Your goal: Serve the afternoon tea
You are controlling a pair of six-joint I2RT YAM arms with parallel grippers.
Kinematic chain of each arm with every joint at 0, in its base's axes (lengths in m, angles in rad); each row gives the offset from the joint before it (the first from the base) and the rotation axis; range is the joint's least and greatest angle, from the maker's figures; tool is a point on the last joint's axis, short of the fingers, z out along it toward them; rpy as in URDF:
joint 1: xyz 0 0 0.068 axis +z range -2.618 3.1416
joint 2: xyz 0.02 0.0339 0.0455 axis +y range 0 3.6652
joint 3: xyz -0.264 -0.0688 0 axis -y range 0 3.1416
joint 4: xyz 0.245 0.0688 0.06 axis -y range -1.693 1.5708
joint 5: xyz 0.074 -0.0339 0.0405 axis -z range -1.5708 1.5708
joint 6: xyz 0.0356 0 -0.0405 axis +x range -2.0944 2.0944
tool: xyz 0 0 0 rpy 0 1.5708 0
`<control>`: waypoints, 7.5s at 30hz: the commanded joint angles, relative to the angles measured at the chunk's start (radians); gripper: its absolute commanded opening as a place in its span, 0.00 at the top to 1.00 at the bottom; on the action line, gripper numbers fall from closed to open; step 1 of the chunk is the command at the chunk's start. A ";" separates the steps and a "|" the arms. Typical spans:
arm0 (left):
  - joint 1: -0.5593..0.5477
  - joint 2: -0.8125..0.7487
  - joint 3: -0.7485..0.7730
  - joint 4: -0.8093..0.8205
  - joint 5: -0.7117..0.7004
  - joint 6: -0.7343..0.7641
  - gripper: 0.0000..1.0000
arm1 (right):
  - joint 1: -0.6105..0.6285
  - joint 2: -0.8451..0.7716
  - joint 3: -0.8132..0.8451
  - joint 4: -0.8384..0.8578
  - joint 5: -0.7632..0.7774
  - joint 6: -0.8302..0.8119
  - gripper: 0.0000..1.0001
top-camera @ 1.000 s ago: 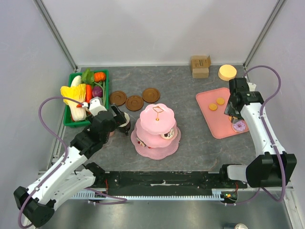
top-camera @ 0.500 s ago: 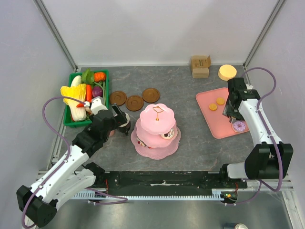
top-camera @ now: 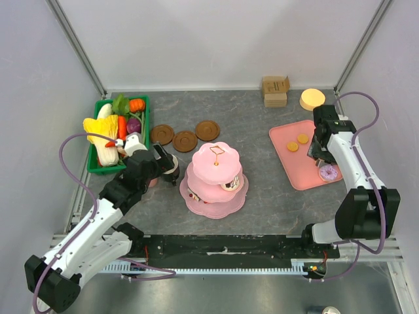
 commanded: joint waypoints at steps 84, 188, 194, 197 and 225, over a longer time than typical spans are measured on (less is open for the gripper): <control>0.032 -0.472 0.246 -0.730 0.067 -0.273 0.01 | 1.492 0.059 0.610 -0.149 0.080 -0.226 0.56; 0.032 -0.538 0.148 -0.698 0.130 -0.229 0.01 | 1.583 -0.225 0.046 0.065 0.226 0.337 0.53; 0.030 -0.545 0.146 -0.693 0.131 -0.227 0.01 | 1.583 -0.206 0.049 0.073 0.271 0.349 0.50; 0.032 -0.545 0.144 -0.693 0.134 -0.226 0.01 | 1.583 -0.194 0.049 0.082 0.293 0.360 0.48; 0.030 -0.556 0.143 -0.689 0.137 -0.223 0.01 | 1.577 -0.126 0.003 0.200 0.375 0.347 0.44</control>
